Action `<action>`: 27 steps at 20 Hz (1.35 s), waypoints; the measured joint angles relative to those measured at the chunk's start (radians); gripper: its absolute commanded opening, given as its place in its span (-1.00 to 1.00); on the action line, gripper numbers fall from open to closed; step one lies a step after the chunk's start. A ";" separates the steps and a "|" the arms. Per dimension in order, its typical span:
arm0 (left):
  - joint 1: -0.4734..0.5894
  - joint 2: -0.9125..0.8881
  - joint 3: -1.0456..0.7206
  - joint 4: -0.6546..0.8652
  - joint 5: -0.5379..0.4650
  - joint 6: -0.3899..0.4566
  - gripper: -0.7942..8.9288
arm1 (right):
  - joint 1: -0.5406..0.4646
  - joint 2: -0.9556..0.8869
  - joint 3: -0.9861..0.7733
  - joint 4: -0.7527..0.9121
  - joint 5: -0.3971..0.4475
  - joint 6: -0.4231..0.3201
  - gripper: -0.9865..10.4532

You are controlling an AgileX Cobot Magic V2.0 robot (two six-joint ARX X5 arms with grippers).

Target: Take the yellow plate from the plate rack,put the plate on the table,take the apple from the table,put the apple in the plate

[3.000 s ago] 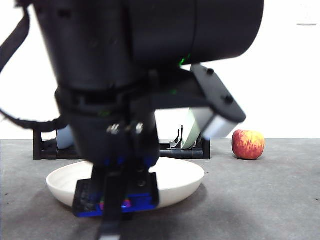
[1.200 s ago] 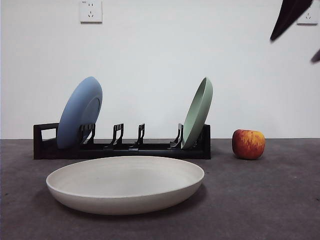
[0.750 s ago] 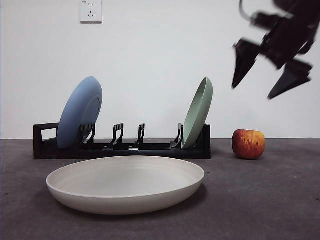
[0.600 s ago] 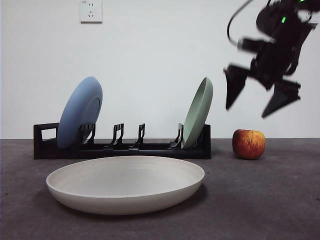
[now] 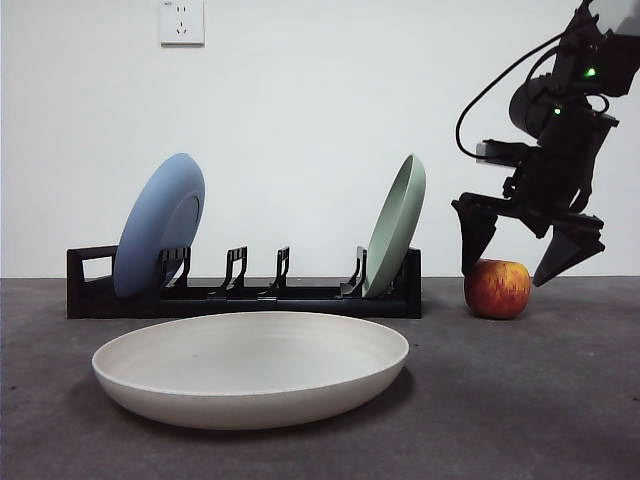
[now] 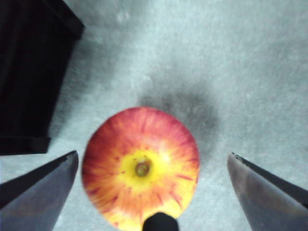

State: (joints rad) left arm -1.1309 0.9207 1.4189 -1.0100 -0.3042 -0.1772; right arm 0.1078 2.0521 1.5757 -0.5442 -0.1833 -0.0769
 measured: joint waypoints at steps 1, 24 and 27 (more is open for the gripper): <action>0.000 0.000 0.000 0.000 0.000 0.000 -0.39 | 0.000 0.003 0.000 0.000 0.000 0.000 0.22; 0.000 0.000 0.000 0.000 0.109 0.048 -0.39 | 0.012 -0.240 0.002 -0.172 -0.155 0.001 -0.85; 0.000 0.000 0.000 0.000 0.161 0.081 -0.39 | 0.068 -0.337 0.002 -0.273 -0.212 -0.021 -0.85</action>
State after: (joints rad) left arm -1.1309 0.9207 1.4189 -1.0100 -0.1436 -0.0963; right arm 0.1753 1.7153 1.5780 -0.8173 -0.3954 -0.0982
